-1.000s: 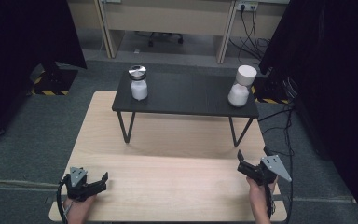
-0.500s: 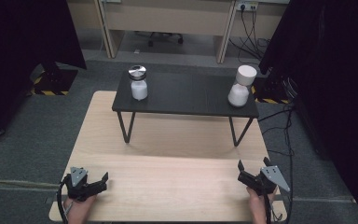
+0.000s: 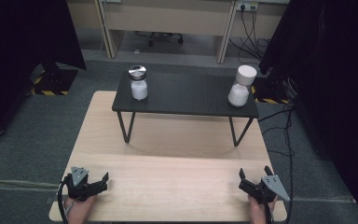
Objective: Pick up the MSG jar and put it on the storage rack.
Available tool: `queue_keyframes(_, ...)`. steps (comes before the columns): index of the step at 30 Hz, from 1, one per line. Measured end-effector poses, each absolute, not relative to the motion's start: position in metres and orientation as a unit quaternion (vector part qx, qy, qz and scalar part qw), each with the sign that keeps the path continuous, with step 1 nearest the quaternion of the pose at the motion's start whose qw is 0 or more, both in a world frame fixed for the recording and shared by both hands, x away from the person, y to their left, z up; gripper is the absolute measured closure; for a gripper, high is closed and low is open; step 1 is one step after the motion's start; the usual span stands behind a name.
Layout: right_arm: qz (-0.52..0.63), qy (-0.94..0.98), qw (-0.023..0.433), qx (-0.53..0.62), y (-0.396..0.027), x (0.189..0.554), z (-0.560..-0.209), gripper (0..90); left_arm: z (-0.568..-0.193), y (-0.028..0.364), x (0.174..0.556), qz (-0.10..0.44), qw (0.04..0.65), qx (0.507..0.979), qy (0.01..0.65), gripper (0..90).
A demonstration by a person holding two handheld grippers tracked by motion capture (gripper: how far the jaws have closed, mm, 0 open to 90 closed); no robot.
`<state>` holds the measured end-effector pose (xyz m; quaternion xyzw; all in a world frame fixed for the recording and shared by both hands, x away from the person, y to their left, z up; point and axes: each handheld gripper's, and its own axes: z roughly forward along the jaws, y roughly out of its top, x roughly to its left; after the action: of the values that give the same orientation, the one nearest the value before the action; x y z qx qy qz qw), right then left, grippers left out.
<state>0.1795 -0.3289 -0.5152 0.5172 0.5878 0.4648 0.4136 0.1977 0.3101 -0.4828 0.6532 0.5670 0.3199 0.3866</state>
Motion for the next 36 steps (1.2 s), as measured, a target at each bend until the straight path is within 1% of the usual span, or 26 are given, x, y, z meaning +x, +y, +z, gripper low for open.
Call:
queue_keyframes(5,0.477,0.582,0.415,0.512,-0.332,0.176,-0.523,0.3,-0.482,0.309,0.198,0.319,0.384,0.655,0.567,0.0)
queue_keyframes(18,0.479,0.587,0.419,0.501,-0.333,0.173,-0.527,0.3,-0.482,0.308,0.199,0.32,0.38,0.658,0.566,0.0)
queue_keyframes(36,0.472,0.608,0.413,0.486,-0.333,0.172,-0.526,0.2,-0.484,0.309,0.196,0.324,0.386,0.655,0.563,0.0)
